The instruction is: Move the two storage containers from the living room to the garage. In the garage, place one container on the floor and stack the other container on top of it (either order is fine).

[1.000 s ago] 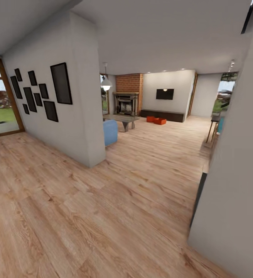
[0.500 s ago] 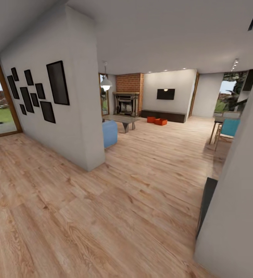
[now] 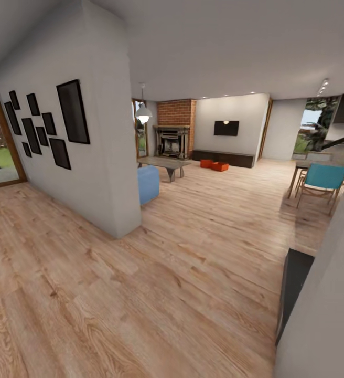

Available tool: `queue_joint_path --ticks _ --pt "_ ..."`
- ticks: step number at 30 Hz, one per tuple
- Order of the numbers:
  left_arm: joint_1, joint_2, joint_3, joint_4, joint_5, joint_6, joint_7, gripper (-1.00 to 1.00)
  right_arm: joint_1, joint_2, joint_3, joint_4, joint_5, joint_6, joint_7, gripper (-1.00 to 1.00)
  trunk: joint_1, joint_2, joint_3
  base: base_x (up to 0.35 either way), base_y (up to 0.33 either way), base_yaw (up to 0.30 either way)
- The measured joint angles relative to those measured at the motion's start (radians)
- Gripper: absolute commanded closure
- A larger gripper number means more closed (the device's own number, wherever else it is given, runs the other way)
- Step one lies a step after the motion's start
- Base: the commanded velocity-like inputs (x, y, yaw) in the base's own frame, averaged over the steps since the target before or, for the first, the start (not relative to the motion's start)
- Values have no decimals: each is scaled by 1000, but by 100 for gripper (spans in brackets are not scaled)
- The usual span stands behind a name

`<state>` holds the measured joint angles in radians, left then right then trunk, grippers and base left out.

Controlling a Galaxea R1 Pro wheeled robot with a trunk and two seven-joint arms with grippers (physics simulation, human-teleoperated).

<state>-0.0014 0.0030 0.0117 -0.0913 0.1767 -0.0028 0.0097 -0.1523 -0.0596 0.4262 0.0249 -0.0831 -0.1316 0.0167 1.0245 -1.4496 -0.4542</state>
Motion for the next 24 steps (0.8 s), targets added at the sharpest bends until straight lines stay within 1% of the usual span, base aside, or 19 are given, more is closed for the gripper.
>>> queue_joint_path --ticks 7,13,24 --pt "0 0 0 0 0 -1 0 -100 0 2 -3 0 -4 2 0 -100 0 0 0 324 0 0" --pt "0 0 0 0 0 -2 0 -100 0 4 -1 0 1 6 0 -100 0 0 0 324 31 -10" --pt "0 -4 0 0 0 -4 0 -100 0 4 0 0 4 10 0 -100 0 0 0 323 125 -219"
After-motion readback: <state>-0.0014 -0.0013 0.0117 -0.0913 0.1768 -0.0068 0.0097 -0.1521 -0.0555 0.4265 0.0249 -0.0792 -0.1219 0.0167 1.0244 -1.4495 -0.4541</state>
